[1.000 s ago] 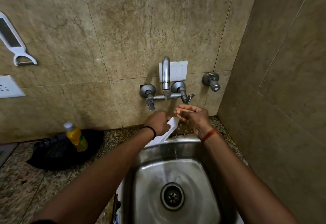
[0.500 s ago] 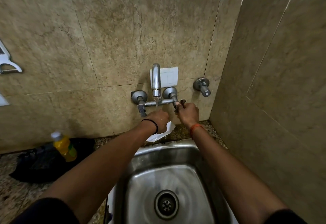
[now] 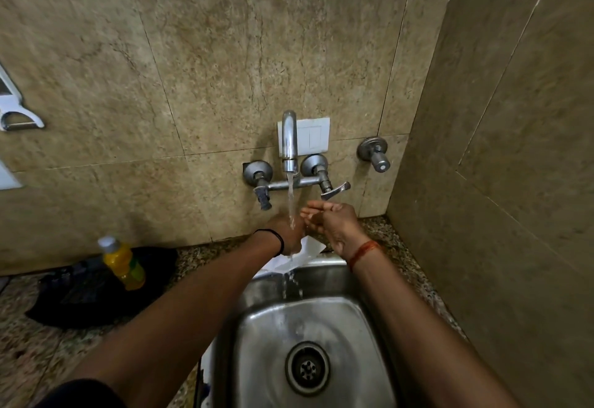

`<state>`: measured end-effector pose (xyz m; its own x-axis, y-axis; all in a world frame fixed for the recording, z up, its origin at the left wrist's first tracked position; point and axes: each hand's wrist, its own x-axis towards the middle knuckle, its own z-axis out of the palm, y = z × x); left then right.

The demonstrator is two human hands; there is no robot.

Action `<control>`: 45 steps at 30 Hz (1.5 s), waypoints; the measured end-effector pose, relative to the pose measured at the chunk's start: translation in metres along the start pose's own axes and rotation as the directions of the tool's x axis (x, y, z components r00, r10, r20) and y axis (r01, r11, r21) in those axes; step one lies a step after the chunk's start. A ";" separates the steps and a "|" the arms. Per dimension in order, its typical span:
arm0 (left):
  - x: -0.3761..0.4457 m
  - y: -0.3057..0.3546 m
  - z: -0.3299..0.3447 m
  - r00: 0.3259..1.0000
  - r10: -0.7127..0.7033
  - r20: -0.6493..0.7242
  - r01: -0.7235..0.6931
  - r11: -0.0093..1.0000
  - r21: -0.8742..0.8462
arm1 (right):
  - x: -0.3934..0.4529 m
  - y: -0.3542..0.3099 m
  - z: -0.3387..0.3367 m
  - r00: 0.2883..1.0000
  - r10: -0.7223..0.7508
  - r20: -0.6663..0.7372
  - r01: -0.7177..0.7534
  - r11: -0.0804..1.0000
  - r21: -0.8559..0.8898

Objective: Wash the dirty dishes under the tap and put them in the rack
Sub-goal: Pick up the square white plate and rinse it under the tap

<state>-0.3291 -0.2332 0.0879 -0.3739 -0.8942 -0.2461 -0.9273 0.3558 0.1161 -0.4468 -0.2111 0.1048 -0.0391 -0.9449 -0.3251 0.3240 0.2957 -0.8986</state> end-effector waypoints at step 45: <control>-0.054 -0.045 0.062 0.905 -0.418 -0.079 0.254 0.680 -0.688 | 0.002 0.077 -0.042 0.982 0.187 -0.040 -0.189 0.980 -0.061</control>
<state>-0.2679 -0.1843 0.0367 0.0507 -0.9795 -0.1951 -0.7141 -0.1721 0.6785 -0.4619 -0.1846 0.0223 -0.0160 -0.8666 -0.4988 0.2676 0.4769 -0.8372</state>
